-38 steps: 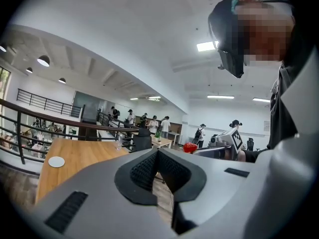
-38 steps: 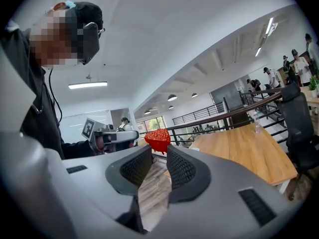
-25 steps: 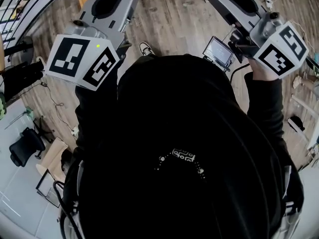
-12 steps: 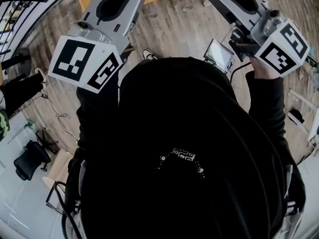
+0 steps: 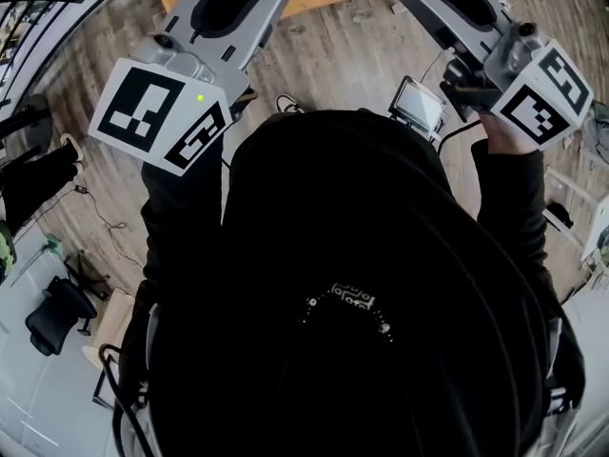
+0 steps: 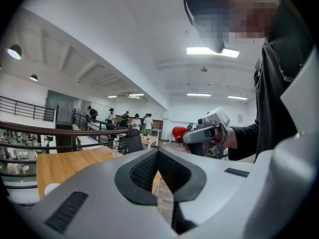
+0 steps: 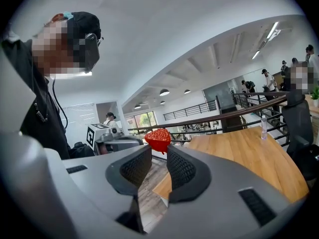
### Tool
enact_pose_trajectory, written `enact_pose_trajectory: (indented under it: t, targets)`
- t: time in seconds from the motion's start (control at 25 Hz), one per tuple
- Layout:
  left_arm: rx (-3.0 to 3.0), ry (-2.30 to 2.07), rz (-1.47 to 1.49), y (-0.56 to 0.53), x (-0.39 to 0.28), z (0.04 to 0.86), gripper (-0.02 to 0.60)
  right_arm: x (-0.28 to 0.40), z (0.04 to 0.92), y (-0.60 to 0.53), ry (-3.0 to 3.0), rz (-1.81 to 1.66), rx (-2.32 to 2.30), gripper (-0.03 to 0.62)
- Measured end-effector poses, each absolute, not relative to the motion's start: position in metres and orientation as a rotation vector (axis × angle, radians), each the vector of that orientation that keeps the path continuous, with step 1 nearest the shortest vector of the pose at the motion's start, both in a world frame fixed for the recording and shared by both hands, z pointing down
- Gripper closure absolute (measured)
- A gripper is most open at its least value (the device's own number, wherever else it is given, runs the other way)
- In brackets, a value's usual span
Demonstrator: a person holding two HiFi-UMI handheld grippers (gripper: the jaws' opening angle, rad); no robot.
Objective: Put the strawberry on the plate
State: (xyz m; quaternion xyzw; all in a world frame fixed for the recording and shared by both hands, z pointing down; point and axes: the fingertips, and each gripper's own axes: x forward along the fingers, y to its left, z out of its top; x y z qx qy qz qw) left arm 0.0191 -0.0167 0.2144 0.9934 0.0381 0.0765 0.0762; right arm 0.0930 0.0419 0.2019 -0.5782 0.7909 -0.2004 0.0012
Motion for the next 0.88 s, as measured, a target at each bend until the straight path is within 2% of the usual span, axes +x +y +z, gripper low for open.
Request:
enact_pose_trajectory:
  t: [0.44,0.88]
  targets:
    - [2.861,0.002,0.210,-0.011,-0.007,0.241,0.581,0.077,0.209,0.037,2.605,-0.689,-1.754,0.490]
    - [2.813,-0.054,0.197,-0.013,-0.026,0.230,0.581,0.066,0.203,0.033,2.653,-0.783,-1.673,0.490]
